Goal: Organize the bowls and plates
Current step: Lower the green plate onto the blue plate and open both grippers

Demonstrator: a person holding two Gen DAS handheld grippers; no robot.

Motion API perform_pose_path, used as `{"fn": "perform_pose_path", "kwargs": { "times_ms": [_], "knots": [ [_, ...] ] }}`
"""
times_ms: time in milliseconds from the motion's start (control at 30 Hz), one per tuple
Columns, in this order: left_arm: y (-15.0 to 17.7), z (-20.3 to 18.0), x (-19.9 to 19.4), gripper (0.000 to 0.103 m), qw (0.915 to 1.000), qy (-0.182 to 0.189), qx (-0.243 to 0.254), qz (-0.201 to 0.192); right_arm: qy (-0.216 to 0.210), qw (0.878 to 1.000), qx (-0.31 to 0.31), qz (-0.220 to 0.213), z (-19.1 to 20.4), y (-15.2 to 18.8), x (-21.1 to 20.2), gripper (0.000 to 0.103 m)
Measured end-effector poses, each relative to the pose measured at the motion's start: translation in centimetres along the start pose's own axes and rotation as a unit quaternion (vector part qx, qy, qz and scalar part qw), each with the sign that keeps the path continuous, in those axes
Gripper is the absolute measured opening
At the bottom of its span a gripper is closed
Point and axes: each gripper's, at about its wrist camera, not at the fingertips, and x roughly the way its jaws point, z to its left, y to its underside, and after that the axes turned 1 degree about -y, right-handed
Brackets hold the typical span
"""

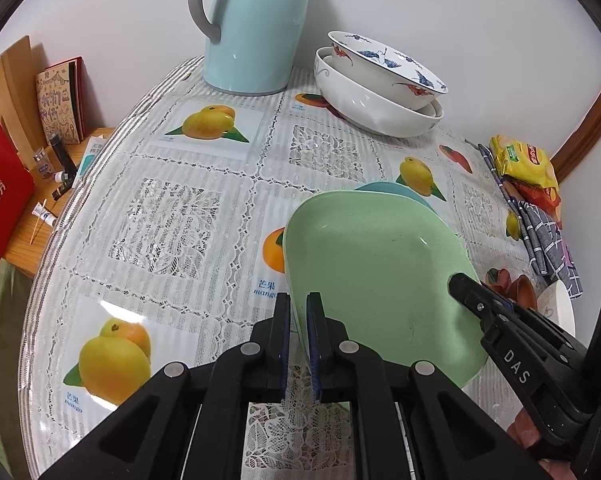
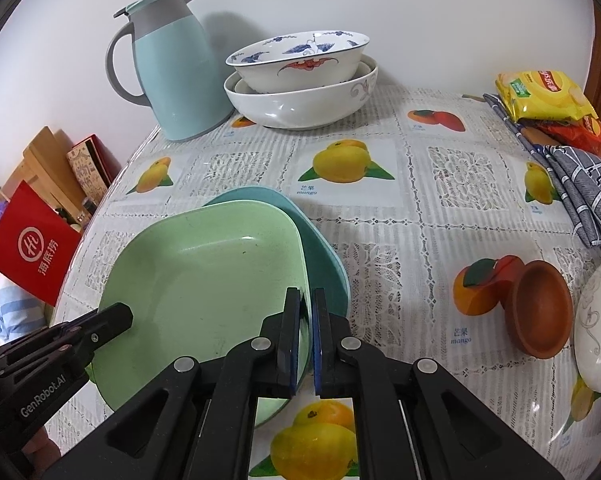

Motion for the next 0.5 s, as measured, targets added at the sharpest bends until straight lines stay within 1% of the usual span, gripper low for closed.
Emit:
{"fn": "perform_pose_path", "kwargs": {
  "times_ms": [267, 500],
  "knots": [
    [-0.16, 0.00, -0.01, 0.011, 1.0000, 0.004, -0.003, 0.001, -0.003, 1.000, -0.003, 0.001, 0.01, -0.25, 0.67, 0.007],
    [-0.05, -0.37, 0.44, 0.012, 1.0000, -0.001, 0.001, 0.004, -0.002, 1.000, -0.009, -0.001, -0.04, -0.77, 0.93, 0.008]
  ]
}}
